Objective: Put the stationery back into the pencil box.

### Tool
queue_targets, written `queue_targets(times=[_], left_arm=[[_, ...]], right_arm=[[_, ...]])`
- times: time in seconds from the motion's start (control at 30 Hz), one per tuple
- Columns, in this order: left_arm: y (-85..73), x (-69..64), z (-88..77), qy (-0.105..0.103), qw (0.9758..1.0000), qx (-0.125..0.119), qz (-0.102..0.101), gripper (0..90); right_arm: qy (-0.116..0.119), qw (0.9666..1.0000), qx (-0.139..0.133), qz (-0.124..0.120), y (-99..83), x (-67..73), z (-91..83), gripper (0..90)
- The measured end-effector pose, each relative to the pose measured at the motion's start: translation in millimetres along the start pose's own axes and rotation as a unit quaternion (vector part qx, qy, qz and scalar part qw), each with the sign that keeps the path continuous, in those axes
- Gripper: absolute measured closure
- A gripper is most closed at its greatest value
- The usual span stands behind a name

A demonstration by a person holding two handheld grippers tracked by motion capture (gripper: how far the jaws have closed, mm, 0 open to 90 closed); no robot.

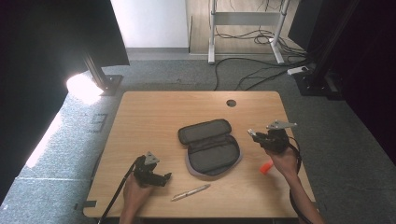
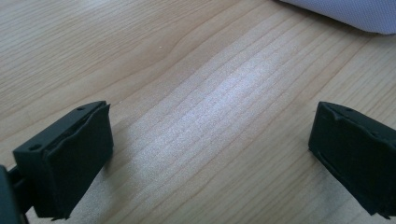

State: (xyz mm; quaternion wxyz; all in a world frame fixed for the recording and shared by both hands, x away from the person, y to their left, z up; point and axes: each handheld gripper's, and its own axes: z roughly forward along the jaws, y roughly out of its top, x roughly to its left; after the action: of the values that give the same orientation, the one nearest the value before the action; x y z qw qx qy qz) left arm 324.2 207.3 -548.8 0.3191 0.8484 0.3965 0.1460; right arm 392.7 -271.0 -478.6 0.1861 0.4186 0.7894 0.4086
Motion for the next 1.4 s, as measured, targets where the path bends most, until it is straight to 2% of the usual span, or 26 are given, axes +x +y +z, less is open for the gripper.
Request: queue_targets(times=[0.6,0.97,1.4], left_arm=[[0.0,0.0,0.0,0.0,1.0,0.0,0.0,0.0],[0.0,0.1,0.0,0.0,1.0,0.0,0.0,0.0],[0.0,0.1,0.0,0.0,1.0,0.0,0.0,0.0]], right_arm=[[0.043,0.9984,0.002,-0.038,14.6,40.2,12.8,72.3],[0.063,0.9958,0.018,-0.063,15.8,63.1,35.5,72.3],[0.069,0.9942,0.043,-0.07,6.7,73.2,58.6,72.2]])
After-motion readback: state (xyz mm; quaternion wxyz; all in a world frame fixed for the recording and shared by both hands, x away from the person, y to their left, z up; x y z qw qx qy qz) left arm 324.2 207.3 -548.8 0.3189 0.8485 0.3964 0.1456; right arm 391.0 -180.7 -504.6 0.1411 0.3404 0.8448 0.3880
